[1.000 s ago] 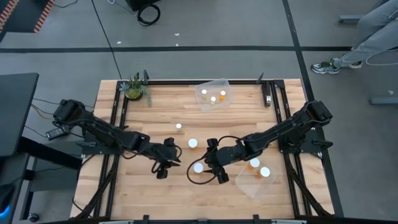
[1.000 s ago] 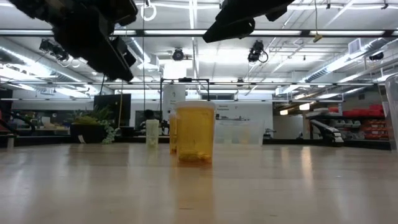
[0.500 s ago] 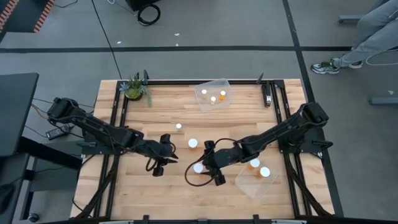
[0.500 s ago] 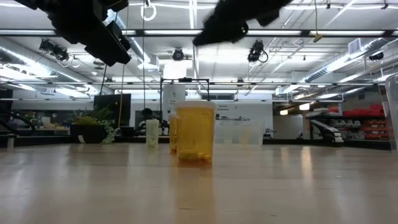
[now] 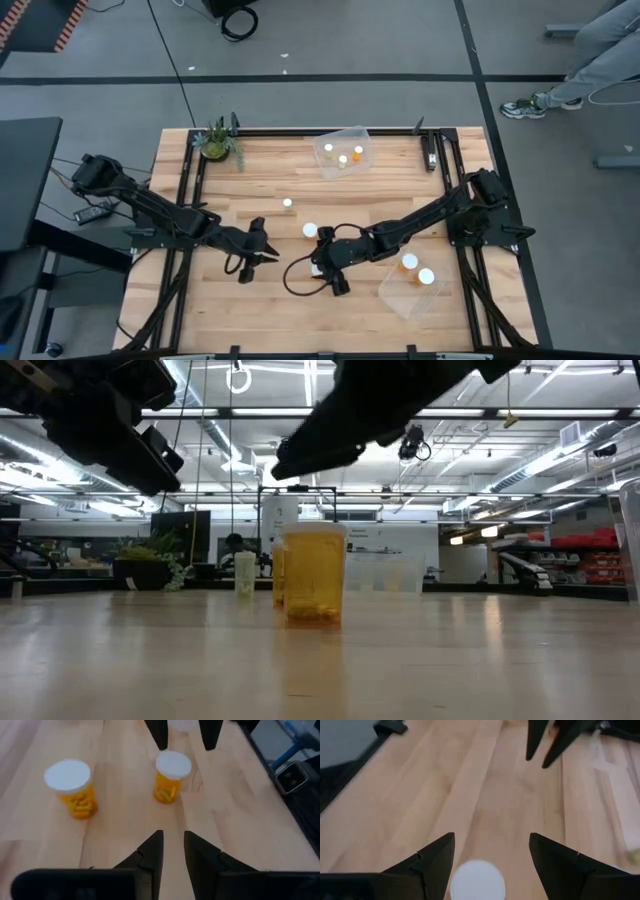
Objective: Pick and place medicine bottles into bin by pill shape (circle, oval)
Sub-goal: Put the large orange pill bottle into the bottom transparent bin
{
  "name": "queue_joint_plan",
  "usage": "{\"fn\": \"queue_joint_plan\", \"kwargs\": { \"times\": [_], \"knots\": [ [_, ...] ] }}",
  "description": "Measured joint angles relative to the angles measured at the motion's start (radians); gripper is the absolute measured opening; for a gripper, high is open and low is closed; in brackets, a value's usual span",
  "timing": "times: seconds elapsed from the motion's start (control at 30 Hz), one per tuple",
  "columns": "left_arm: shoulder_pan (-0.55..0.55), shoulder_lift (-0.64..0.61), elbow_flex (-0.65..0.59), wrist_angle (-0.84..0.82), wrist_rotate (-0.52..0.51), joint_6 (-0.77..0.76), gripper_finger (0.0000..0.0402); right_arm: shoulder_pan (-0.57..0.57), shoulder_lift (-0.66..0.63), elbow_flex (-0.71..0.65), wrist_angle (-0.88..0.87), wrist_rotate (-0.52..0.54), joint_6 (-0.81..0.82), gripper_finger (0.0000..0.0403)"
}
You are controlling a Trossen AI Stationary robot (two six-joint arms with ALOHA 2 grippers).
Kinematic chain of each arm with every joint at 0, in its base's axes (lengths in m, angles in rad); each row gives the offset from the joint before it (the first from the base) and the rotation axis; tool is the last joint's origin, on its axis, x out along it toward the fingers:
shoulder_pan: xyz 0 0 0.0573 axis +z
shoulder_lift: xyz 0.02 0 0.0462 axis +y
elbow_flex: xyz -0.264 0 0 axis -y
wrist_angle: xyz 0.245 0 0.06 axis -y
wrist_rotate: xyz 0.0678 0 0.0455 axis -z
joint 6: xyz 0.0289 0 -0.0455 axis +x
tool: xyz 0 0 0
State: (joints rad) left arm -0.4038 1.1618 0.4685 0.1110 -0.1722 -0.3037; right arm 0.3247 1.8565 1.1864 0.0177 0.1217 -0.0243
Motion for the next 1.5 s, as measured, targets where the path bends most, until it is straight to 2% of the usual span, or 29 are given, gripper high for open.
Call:
{"fn": "queue_joint_plan", "kwargs": {
  "times": [0.2,0.5,0.73,1.5],
  "knots": [
    [0.0,-0.115,-0.042,0.001,0.0,0.019,0.0078,-0.024,0.001,0.035,0.003,-0.067,-0.014,0.0264],
    [-0.005,-0.201,-0.104,0.016,-0.002,0.012,0.0087,-0.001,0.081,0.035,0.006,-0.077,-0.011,0.0264],
    [-0.01,-0.209,-0.169,0.104,-0.019,-0.014,0.0079,-0.002,0.104,0.035,0.003,-0.069,-0.017,0.0264],
    [-0.01,-0.206,-0.176,0.104,-0.018,-0.025,0.008,-0.002,0.104,0.035,-0.114,-0.07,-0.04,0.0264]
  ]
}}
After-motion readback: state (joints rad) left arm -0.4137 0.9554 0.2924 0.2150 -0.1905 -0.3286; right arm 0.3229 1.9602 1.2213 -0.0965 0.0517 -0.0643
